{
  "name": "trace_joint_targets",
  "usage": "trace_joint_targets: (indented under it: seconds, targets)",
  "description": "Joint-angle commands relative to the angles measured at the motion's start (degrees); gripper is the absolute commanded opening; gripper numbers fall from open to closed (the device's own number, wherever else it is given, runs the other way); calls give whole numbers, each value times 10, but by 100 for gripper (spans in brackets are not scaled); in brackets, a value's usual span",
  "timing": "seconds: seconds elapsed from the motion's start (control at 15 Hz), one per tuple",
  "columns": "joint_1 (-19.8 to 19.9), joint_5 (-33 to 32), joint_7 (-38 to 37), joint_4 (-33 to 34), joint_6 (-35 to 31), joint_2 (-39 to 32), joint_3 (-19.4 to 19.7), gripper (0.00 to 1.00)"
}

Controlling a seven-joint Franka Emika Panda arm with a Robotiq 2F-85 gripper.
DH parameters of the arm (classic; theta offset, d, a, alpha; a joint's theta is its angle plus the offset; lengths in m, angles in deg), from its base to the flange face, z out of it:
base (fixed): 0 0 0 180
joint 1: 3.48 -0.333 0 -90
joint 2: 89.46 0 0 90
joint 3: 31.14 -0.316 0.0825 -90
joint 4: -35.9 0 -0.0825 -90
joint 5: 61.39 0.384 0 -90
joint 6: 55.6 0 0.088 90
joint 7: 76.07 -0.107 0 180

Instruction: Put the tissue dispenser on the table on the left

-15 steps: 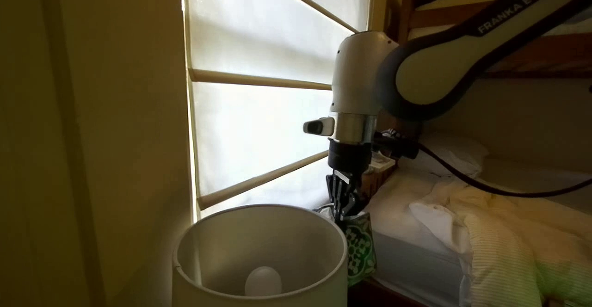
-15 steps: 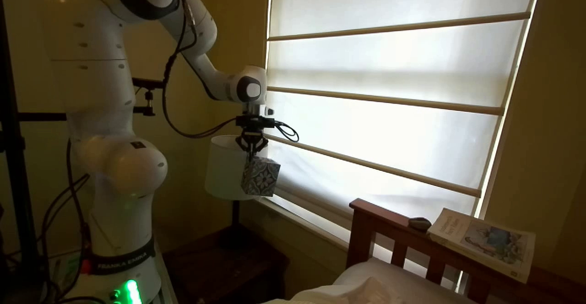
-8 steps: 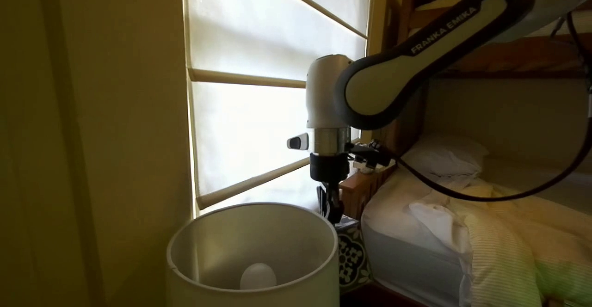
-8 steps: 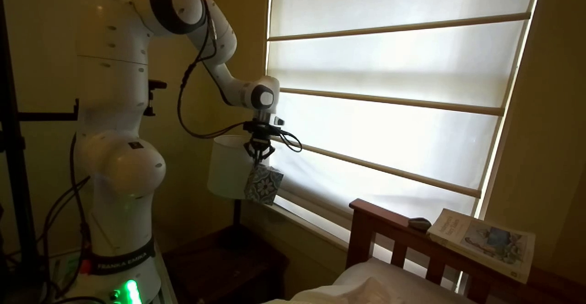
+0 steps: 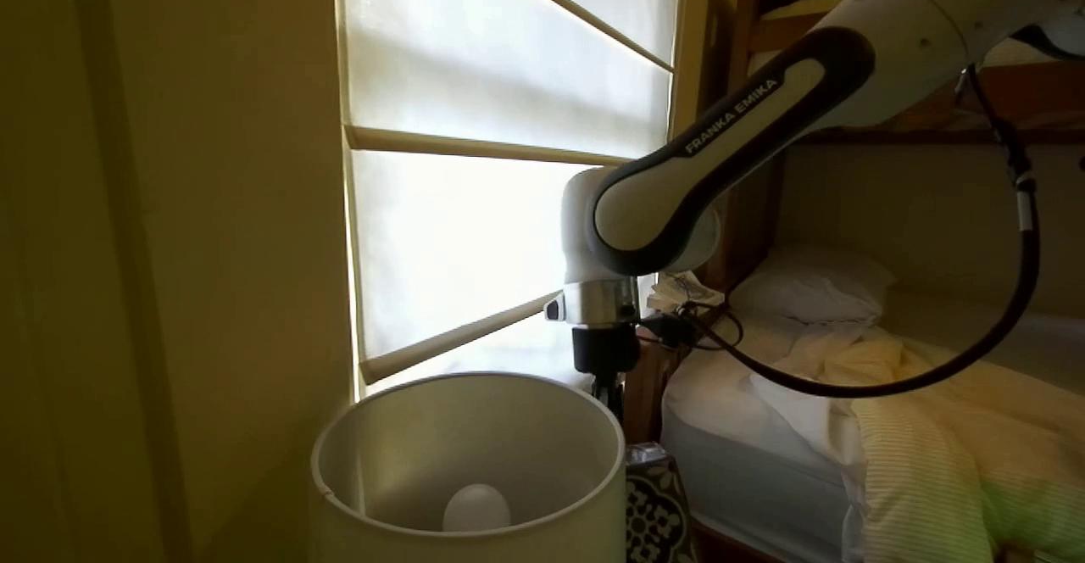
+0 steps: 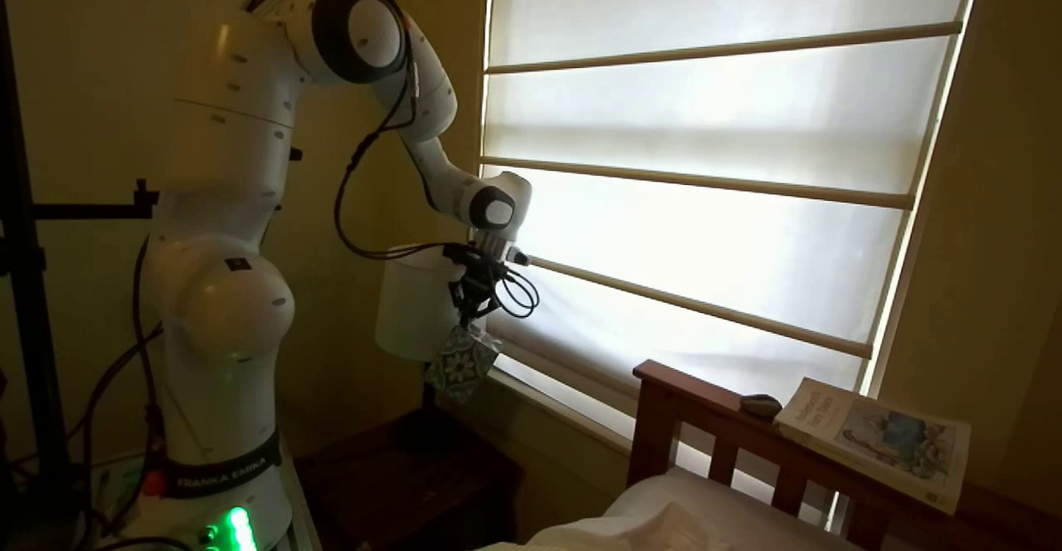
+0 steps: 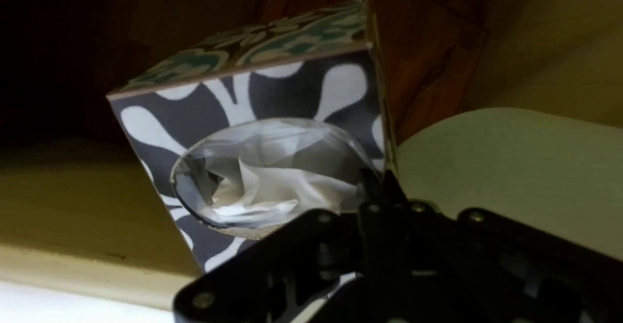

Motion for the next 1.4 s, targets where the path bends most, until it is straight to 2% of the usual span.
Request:
trace_joint_targets:
  seconds: [0.0,0.2,0.27,0.53,0.93,1.33]
  targets:
    - [26,63,-36,-63,-23,22,-2,1]
    - [42,120,-55,-124,-53,59,1,1]
    - [38,79,-37,-74,-31,10,1,3]
    - [42,101,-45,-107,-45,37,4,3]
    - [56,224,-82,-41,-76,-30,6,1]
    - [75,233,-129,-2,-133,-117,9,1]
